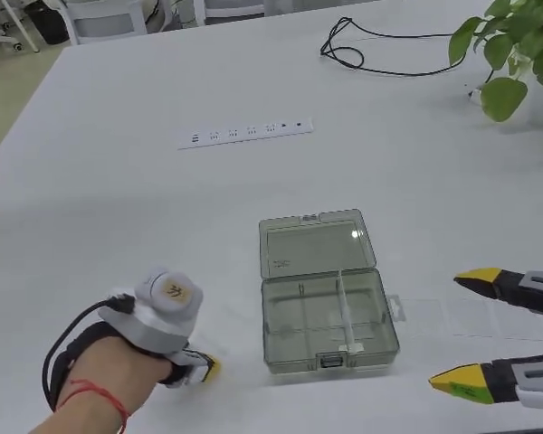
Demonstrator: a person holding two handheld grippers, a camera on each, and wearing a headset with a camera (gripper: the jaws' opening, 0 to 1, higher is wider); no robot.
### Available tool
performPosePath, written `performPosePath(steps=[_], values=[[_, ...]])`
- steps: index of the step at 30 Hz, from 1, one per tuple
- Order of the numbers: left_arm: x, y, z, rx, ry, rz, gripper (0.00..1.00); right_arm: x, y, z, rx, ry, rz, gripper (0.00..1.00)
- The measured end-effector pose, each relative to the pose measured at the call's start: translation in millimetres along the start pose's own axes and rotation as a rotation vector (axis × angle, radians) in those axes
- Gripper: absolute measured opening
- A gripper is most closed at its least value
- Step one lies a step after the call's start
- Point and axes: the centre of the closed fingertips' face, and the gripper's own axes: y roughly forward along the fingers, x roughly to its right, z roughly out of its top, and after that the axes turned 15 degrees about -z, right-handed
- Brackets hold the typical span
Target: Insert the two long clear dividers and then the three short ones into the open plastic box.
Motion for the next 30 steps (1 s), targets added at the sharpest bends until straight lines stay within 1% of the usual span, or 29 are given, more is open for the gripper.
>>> performPosePath(steps=[8, 10, 13, 18, 19, 23, 24, 25, 26, 28, 30], values=[[1.7, -4.1, 0.6, 0.035, -0.013, -0.021, 0.31, -3.4, -0.3, 1.1, -0.003, 0.003, -0.003, 0.81], [1.1, -4.4, 0.5, 0.053, -0.031, -0.029, 0.31, -4.0, 0.0, 0.9, -0.006, 0.004, -0.003, 0.81], [2.8, -8.5, 4.6, 0.100, -0.050, -0.038, 0.31, -5.5, 0.4, 2.9, -0.006, 0.008, -0.004, 0.81], [5.8, -18.7, 11.3, 0.164, -0.077, -0.049, 0.31, -8.2, 2.1, 7.7, -0.011, 0.012, -0.004, 0.80], [7.2, -21.2, 14.4, 0.188, -0.087, -0.055, 0.31, -9.3, 2.5, 10.6, -0.008, 0.015, -0.003, 0.80], [11.3, -31.8, 23.6, 0.256, -0.105, -0.067, 0.31, -12.2, 4.1, 21.5, 0.002, 0.036, -0.004, 0.79], [12.6, -34.7, 27.8, 0.283, -0.101, -0.068, 0.31, -12.9, 4.6, 24.1, 0.005, 0.042, -0.005, 0.78], [15.4, -38.7, 31.5, 0.308, -0.099, -0.076, 0.31, -14.2, 5.6, 27.9, 0.006, 0.055, -0.007, 0.78], [18.3, -42.0, 33.6, 0.319, -0.101, -0.084, 0.31, -15.2, 6.2, 30.7, 0.008, 0.063, -0.007, 0.77], [22.4, -47.5, 39.5, 0.356, -0.107, -0.094, 0.31, -18.2, 7.8, 39.6, 0.025, 0.084, -0.008, 0.76], [29.1, -51.6, 45.0, 0.388, -0.114, -0.116, 0.31, -22.7, 9.9, 47.9, 0.031, 0.108, -0.002, 0.74]])
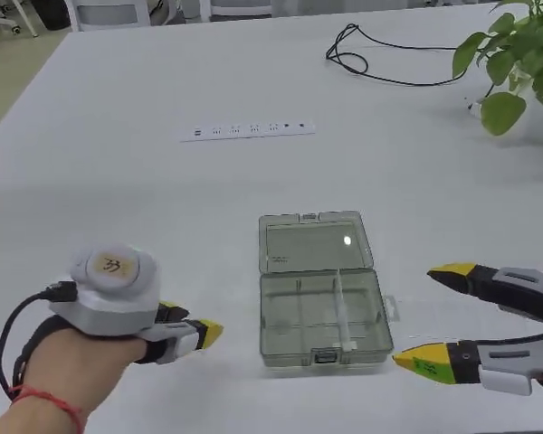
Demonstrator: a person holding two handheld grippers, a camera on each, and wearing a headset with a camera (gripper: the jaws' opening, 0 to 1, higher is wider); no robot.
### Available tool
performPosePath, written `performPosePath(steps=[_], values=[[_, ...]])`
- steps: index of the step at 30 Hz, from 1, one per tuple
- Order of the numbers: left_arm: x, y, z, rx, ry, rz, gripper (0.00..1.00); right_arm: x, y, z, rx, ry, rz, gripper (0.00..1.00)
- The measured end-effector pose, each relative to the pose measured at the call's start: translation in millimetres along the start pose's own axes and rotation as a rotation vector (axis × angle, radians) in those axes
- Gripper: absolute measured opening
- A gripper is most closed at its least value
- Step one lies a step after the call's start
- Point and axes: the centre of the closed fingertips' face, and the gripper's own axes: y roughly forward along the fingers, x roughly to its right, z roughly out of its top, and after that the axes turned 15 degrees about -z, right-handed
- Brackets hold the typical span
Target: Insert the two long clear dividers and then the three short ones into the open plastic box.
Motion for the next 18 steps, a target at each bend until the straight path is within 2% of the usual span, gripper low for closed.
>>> performPosePath(steps=[1, 4, 6, 8, 10, 12, 15, 18], values=[[4.8, 0.3, 4.9, 0.029, -0.014, -0.016, 0.31, -2.6, 2.1, 4.3, 0.002, 0.014, -0.001, 0.73], [13.1, -2.0, 11.6, 0.051, 0.000, -0.030, 0.31, -8.1, 6.0, 13.1, 0.011, 0.037, 0.002, 0.70], [25.2, -2.3, 19.7, 0.095, -0.013, -0.057, 0.31, -13.0, 10.3, 21.6, 0.021, 0.063, 0.003, 0.68], [34.8, -3.2, 25.0, 0.120, -0.011, -0.075, 0.31, -16.3, 14.1, 27.2, 0.019, 0.080, -0.001, 0.67], [44.2, -2.2, 31.4, 0.150, -0.010, -0.103, 0.31, -19.3, 16.9, 31.2, 0.008, 0.118, -0.003, 0.61], [52.2, -1.1, 37.7, 0.183, -0.017, -0.127, 0.31, -21.2, 21.0, 41.0, 0.032, 0.171, -0.014, 0.56], [67.1, 0.8, 45.3, 0.218, -0.012, -0.163, 0.31, -24.1, 26.4, 47.4, 0.035, 0.194, -0.029, 0.51], [83.9, 3.0, 53.8, 0.260, -0.020, -0.211, 0.31, -28.5, 33.3, 53.2, 0.027, 0.247, -0.048, 0.45]])
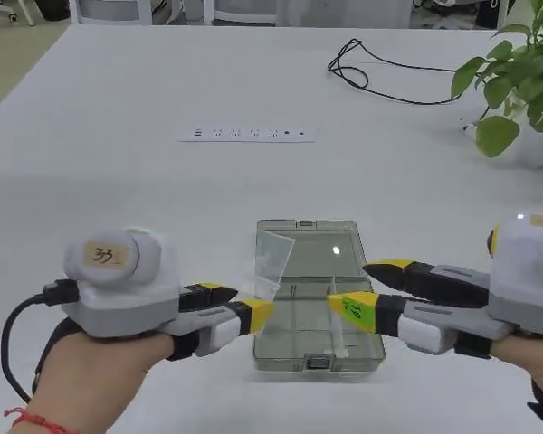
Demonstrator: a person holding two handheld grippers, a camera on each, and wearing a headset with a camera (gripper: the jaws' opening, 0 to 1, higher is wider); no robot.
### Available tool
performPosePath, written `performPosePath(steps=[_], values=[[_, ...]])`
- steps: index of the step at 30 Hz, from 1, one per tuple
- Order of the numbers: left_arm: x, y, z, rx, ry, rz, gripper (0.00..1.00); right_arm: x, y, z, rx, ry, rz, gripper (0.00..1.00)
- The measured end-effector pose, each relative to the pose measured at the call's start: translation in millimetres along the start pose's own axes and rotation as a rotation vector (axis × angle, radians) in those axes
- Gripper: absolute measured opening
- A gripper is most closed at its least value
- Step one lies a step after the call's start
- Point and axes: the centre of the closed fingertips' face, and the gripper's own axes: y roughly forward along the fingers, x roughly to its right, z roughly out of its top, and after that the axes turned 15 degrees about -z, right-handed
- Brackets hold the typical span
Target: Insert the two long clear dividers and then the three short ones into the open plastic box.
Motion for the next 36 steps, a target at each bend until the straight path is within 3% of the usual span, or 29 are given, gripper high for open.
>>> performPosePath(steps=[4, 16, 24, 25, 26, 29, 31, 36], values=[[13.2, 6.9, 7.1, 0.030, 0.003, -0.036, 0.31, -6.4, 6.1, 2.4, -0.010, 0.069, -0.013, 0.37], [35.0, 18.0, 13.5, 0.030, 0.055, -0.086, 0.31, -12.3, 20.2, -2.2, -0.051, 0.185, -0.048, 0.20], [37.0, 18.9, 15.7, 0.025, 0.083, -0.093, 0.30, -11.6, 23.3, -5.7, -0.075, 0.232, -0.062, 0.08], [31.1, 16.6, 14.0, 0.007, 0.105, -0.063, 0.20, -10.8, 22.4, -5.7, -0.077, 0.236, -0.067, 0.08], [29.4, 15.9, 12.3, -0.007, 0.125, -0.058, 0.16, -11.4, 21.8, -6.0, -0.086, 0.266, -0.068, 0.07], [36.6, 18.1, 13.3, 0.018, 0.079, -0.099, 0.24, -9.3, 21.7, -8.0, -0.089, 0.257, -0.083, 0.07], [37.8, 18.7, 11.0, -0.003, 0.117, -0.101, 0.26, -10.2, 22.1, -8.5, -0.090, 0.262, -0.083, 0.07], [39.1, 18.8, 11.1, 0.002, 0.106, -0.114, 0.28, -9.8, 23.7, -5.8, -0.091, 0.266, -0.082, 0.07]])
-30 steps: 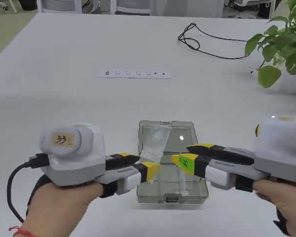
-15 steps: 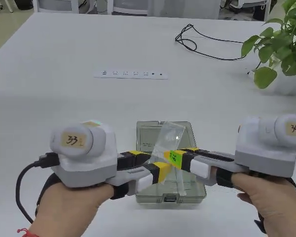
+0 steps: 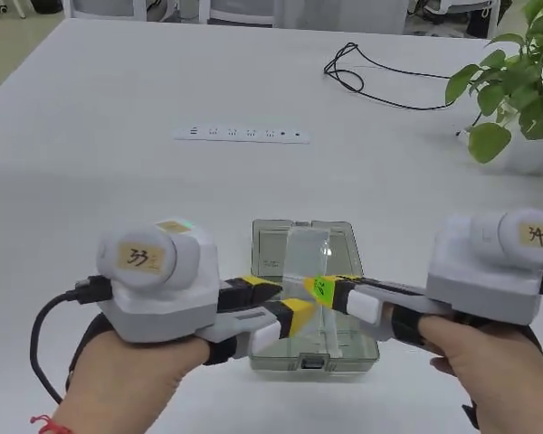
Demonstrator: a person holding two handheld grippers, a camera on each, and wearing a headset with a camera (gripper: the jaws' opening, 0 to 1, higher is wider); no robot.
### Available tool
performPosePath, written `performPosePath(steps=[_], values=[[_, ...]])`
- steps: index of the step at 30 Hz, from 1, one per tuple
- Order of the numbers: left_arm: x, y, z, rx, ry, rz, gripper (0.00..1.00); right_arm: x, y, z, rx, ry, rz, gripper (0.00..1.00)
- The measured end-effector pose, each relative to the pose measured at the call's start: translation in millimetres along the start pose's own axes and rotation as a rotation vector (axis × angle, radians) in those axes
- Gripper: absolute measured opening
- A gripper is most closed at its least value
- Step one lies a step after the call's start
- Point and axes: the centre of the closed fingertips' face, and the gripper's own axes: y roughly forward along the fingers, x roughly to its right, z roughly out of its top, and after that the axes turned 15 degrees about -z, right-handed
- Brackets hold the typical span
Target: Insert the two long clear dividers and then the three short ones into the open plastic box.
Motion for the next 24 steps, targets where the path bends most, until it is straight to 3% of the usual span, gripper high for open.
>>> performPosePath(steps=[12, 24], values=[[-5.7, -12.6, -5.5, -0.013, 0.043, -0.011, 0.42, -1.7, 3.3, 10.9, -0.022, -0.017, -0.010, 0.07], [-8.3, -25.1, -13.6, -0.068, 0.168, -0.053, 0.64, 7.0, 15.1, 15.5, -0.098, -0.050, -0.055, 0.07]])
